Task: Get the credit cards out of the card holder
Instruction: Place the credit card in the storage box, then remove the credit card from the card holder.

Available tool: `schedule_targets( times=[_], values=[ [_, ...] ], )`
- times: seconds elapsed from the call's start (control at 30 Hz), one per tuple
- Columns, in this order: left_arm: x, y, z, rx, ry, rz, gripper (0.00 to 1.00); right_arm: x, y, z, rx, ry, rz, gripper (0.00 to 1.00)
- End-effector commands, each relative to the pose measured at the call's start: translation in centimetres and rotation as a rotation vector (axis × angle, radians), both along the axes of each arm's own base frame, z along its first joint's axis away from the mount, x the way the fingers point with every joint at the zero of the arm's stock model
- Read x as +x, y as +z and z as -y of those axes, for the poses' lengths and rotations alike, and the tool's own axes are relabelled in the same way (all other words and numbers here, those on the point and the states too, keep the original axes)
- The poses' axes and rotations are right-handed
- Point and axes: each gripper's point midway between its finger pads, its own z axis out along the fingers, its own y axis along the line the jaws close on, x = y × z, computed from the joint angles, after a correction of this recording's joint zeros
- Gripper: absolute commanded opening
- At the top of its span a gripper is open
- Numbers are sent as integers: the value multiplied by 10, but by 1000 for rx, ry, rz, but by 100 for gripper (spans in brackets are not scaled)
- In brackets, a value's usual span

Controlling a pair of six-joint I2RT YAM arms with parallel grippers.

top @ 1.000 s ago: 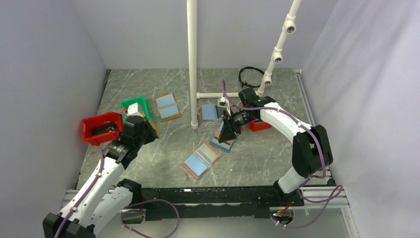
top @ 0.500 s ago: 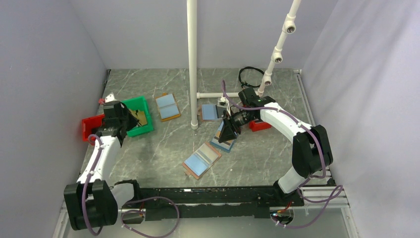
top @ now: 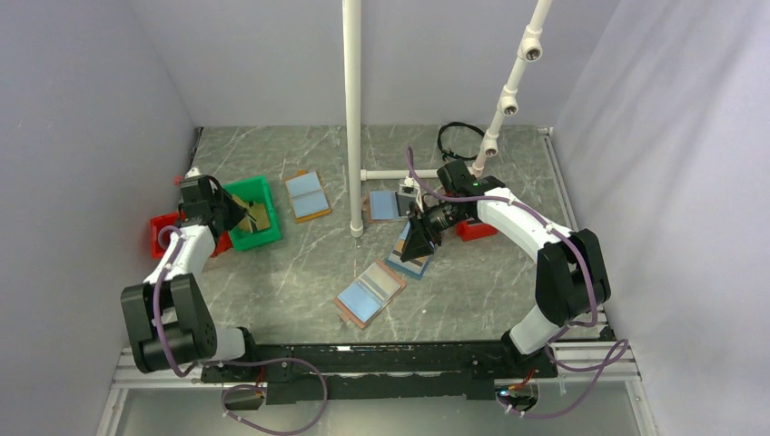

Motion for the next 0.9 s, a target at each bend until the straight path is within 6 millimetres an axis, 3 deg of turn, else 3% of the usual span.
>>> schedule_targets(
  times=[0.0, 0.03, 0.2, 0.3, 0.43, 0.53, 0.63, 0.87],
  values=[
    [29, 23, -4, -40, -6, 81, 0, -2, 16, -2, 49, 16, 53, 45],
    [31, 21, -5, -47, -1, 66, 1, -2, 16, -2, 49, 16, 53, 44],
    [28, 20, -5, -83, 23, -29, 37, -2, 17, -1, 52, 15, 56, 45],
    [22, 28, -6, -82, 35, -44, 47, -2, 17, -1, 53, 18, 57, 45],
    [9, 55, 2, -72, -5, -1, 53, -3, 18, -1, 54, 22, 66, 45],
    [-7, 81, 19, -88, -75, 90, 64, -4, 20, 0, 57, 28, 79, 44],
    [-26, 89, 43, -152, -149, 161, 80, -5, 22, 0, 65, 32, 93, 44],
    [-80, 88, 107, -418, -357, 251, 78, -7, 17, -4, 79, 14, 69, 44]
  ],
)
